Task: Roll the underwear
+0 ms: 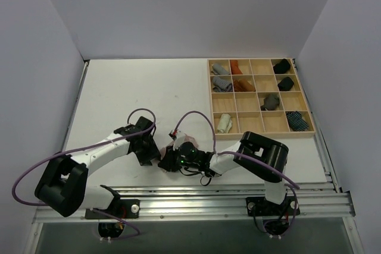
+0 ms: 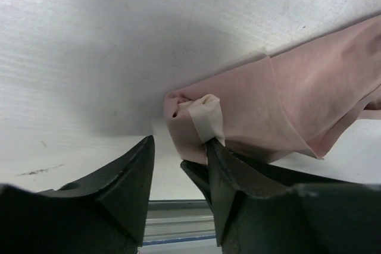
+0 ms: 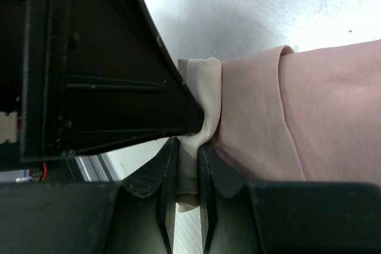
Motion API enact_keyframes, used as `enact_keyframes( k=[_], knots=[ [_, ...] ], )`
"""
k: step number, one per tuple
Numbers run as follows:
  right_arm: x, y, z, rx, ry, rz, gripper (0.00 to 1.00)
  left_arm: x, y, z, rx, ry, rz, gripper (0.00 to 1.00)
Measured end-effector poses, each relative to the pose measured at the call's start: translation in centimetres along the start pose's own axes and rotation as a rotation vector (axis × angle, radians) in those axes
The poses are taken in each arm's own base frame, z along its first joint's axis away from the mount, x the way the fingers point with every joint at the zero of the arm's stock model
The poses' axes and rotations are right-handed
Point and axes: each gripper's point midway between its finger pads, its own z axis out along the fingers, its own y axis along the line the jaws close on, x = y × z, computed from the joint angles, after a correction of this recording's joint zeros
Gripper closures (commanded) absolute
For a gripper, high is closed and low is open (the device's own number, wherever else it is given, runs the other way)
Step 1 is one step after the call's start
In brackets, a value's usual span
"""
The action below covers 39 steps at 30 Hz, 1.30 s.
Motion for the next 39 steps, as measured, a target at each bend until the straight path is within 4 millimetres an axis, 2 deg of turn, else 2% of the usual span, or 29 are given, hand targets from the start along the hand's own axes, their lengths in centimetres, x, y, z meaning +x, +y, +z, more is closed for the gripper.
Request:
enact_keyframes(
  k=[3,4,7,11,17,22,26,29,33,39],
  knots=[
    [0.0,0.0,0.0,0.0,0.0,0.001,0.96,-0.2,-0.6,0.5,0.007,0.006,-0.003,0.69],
    [0.0,0.0,0.0,0.0,0.0,0.001,0.9,-0.3,-0.9,0.7,0.014,0.011,-0.001,0.79],
    [-0.1,0.0,0.0,0.013,0.003,0.008,0.78,-0.2,-1.3,0.9,0.016,0.03,0.01,0.91],
    [-0.5,-0.3,-0.7,0.089,0.014,0.0,0.68,-0.1,-1.7,1.0,0.035,0.039,0.022,0.97],
    [-0.4,-1.8,-3.9,0.338,0.053,-0.102,0.65,0.1,-2.0,1.0,0.055,0.033,0.032,0.98],
    [-1.1,-0.3,-4.5,0.435,0.055,-0.258,0.64,0.1,-2.0,1.1,0.045,0.04,0.036,0.98],
    [-0.8,1.3,-4.4,0.452,0.059,-0.374,0.63,0.1,-2.1,1.1,0.023,0.057,0.043,0.98],
    [-0.1,1.7,-3.6,0.467,0.082,-0.451,0.63,0.1,-2.2,1.1,0.008,0.072,0.054,0.98],
    [0.9,1.1,-2.3,0.523,0.118,-0.553,0.63,0.1,-2.2,1.2,-0.012,0.09,0.065,0.98],
    [0.3,0.3,-2.0,0.612,0.114,-0.648,0.62,0.2,-2.2,1.2,-0.023,0.107,0.075,0.98]
  ],
)
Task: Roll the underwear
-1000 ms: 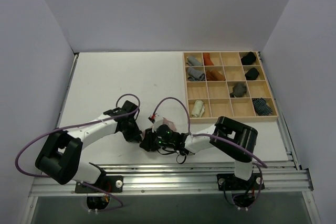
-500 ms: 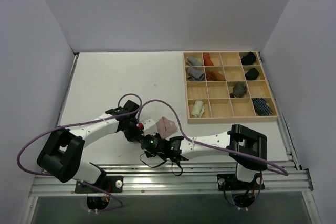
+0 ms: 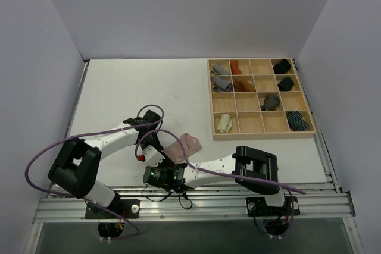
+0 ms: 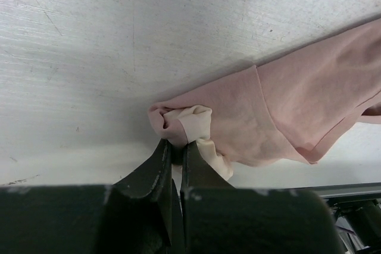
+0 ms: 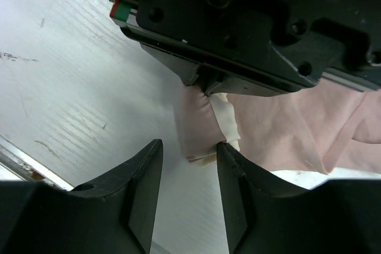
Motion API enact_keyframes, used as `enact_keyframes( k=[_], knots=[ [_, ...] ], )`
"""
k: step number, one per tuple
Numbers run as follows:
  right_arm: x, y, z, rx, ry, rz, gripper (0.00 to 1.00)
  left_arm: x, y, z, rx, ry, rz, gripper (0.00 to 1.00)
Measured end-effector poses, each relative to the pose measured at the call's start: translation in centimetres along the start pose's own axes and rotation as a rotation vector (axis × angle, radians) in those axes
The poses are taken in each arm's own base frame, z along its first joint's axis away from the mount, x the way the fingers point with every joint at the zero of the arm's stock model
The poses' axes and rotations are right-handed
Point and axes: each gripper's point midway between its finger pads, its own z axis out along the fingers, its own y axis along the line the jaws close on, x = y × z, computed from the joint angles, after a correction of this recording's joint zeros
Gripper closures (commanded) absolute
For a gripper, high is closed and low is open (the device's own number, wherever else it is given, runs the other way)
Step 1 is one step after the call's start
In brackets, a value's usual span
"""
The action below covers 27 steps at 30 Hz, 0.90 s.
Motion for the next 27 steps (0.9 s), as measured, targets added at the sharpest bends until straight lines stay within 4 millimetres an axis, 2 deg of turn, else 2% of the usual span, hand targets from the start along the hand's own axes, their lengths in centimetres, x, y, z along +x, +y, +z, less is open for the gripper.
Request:
enact_keyframes(
  k=[9,17,20,21,24,27],
  knots=[
    [-0.4,-1.1,-0.2,0.048,-0.006,-0.111,0.61,0.0,0.0,0.1,-0.013,0.021,0.001,0.98],
    [-0.3,-0.8,0.4,0.04,-0.008,-0.161,0.62,0.1,-0.1,0.1,-0.019,0.028,0.0,0.98],
    [-0.3,-0.7,1.1,0.041,-0.012,-0.16,0.68,0.1,-0.1,0.0,-0.023,0.035,-0.003,0.98],
    [-0.3,-0.7,1.3,0.034,-0.012,-0.155,0.8,0.1,-0.1,0.0,-0.026,0.037,-0.003,0.98],
    [-0.2,-1.0,1.8,0.014,-0.005,-0.129,0.95,0.0,-0.1,0.0,-0.037,0.046,-0.006,0.98],
    [-0.1,-1.1,1.7,-0.036,-0.016,-0.059,0.98,0.0,0.0,-0.1,-0.05,0.054,-0.018,0.91]
  ],
)
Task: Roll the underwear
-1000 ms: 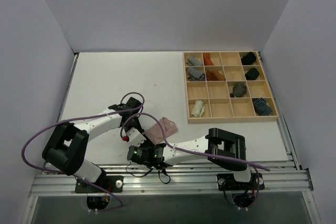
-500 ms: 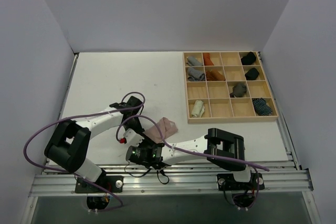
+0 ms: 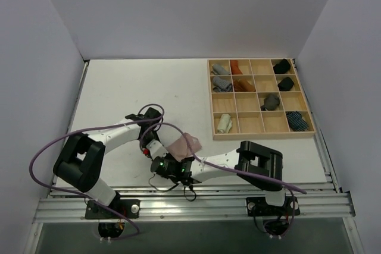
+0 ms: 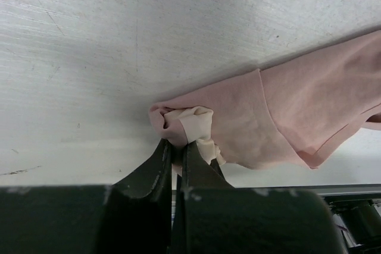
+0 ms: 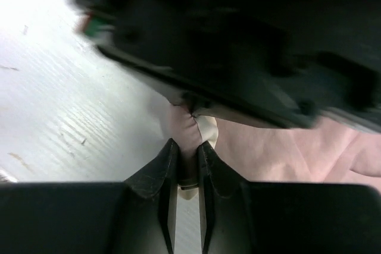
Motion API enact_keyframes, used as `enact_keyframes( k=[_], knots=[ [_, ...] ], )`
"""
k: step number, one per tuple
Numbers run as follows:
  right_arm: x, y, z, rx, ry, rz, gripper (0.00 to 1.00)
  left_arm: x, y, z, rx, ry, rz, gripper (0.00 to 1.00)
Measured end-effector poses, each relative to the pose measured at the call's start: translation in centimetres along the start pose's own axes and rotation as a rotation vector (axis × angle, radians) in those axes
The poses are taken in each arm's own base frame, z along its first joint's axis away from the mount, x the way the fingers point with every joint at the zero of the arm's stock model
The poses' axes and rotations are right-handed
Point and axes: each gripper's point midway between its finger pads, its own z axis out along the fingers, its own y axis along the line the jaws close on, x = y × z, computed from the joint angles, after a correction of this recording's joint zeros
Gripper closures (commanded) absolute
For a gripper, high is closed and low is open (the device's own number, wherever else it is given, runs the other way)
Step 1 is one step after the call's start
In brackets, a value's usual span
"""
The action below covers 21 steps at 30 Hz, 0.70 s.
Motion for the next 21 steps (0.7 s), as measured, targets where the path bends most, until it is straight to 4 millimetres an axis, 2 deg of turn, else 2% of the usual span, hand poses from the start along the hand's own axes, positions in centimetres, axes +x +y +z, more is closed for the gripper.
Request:
enact_keyframes(
  k=[2,3,6,14,21],
  knots=[
    [0.2,-0.2,0.0,-0.065,-0.011,0.096,0.99,-0.1,0.1,-0.2,0.004,0.003,-0.015,0.84],
    [0.2,-0.4,0.0,-0.103,-0.02,0.152,1.0,-0.2,0.1,-0.3,0.008,0.003,-0.028,0.74],
    [0.0,-0.9,0.2,-0.208,-0.048,0.305,1.0,-0.9,0.5,-1.0,0.021,-0.004,-0.074,0.64],
    [-0.6,-0.9,0.9,-0.395,-0.117,0.53,1.0,-2.1,4.2,-3.0,-0.049,-0.024,-0.157,0.56],
    [-0.9,-1.0,1.0,-0.543,-0.139,0.688,1.0,-2.5,3.9,-4.4,0.018,-0.092,-0.102,0.54]
  ],
)
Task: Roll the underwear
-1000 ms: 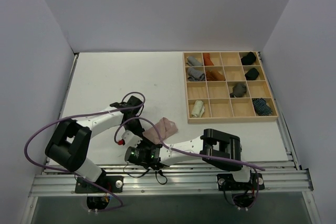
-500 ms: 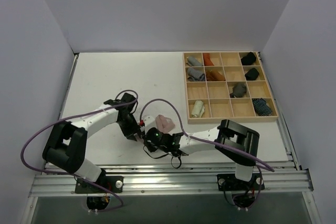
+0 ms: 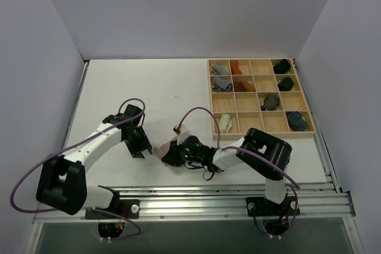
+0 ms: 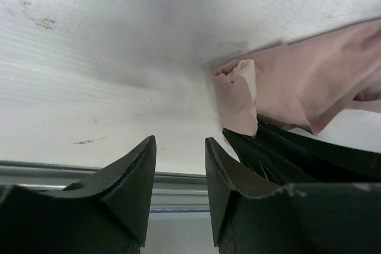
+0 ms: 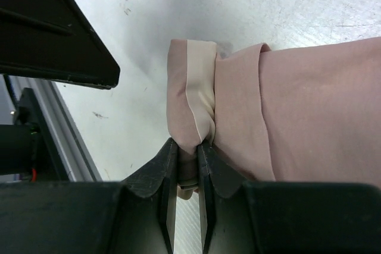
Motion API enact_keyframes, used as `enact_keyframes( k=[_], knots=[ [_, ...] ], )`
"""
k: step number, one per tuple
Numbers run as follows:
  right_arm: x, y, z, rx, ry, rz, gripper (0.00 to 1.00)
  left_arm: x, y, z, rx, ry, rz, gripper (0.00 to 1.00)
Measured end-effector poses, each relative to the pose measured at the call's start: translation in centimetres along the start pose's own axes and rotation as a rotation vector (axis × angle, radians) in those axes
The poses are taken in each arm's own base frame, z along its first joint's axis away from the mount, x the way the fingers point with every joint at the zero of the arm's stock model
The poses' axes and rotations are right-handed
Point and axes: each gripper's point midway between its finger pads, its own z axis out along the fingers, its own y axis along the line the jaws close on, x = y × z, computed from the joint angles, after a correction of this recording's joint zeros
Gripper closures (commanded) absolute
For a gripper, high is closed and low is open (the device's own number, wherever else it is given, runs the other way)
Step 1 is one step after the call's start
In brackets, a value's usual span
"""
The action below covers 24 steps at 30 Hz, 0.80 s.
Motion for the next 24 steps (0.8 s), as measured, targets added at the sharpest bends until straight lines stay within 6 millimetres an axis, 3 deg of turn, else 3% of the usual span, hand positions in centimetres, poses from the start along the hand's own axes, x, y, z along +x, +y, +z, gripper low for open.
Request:
enact_keyframes(
  k=[6,24],
  knots=[
    [0.0,-0.3,-0.4,-0.061,-0.022,0.076,1.0,-0.5,-1.3,-0.2,0.113,-0.057,0.039,0.53],
    [0.1,-0.2,-0.5,-0.16,-0.057,0.189,1.0,-0.6,-3.6,3.7,0.204,-0.068,0.061,0.51]
  ],
)
